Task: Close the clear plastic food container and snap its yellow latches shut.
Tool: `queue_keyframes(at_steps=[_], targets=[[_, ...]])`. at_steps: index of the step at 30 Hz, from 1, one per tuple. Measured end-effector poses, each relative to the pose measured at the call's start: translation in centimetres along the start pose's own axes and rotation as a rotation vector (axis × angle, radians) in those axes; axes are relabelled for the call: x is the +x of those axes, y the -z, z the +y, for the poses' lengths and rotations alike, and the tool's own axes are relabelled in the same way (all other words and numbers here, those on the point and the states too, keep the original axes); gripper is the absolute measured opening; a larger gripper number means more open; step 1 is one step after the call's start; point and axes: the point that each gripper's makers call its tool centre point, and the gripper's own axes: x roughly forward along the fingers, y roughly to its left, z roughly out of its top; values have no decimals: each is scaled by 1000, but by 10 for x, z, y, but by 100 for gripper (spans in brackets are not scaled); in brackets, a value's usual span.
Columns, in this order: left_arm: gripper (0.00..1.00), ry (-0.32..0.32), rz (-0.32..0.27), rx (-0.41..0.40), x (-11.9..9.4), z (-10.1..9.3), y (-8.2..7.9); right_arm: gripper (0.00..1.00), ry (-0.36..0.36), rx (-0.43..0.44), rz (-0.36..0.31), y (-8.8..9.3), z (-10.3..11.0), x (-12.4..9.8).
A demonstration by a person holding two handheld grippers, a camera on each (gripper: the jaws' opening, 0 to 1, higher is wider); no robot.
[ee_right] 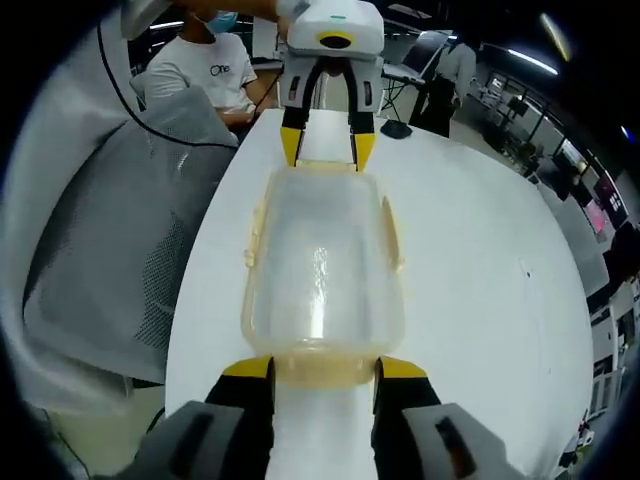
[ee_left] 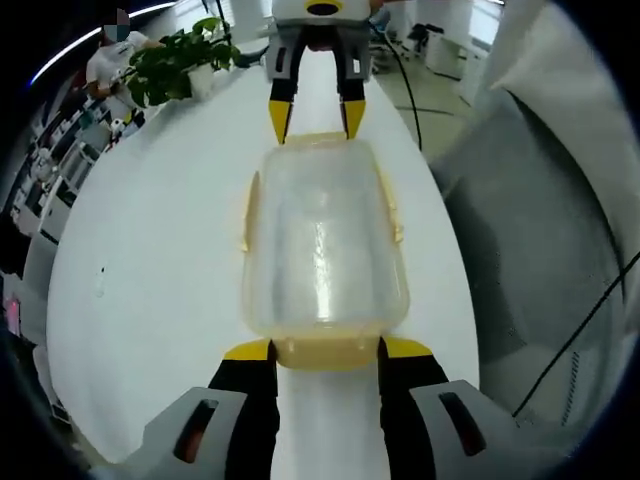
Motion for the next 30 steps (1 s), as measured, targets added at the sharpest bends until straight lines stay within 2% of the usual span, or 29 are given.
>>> queue_keyframes(at_steps=[6,16,27,30], targets=[[37,-2,23,9,8,-1,4,36,-4,-2,4,2,1,4],[37,11,29,-2,9,-2,6,36,-10,1,13,4,1,8],[37,12,16,-16,10,-2,5,37,-6,-5,20,5,0,8],[38,4,11,-8,10,-2,5,37,-14,17,25,6,1,8]])
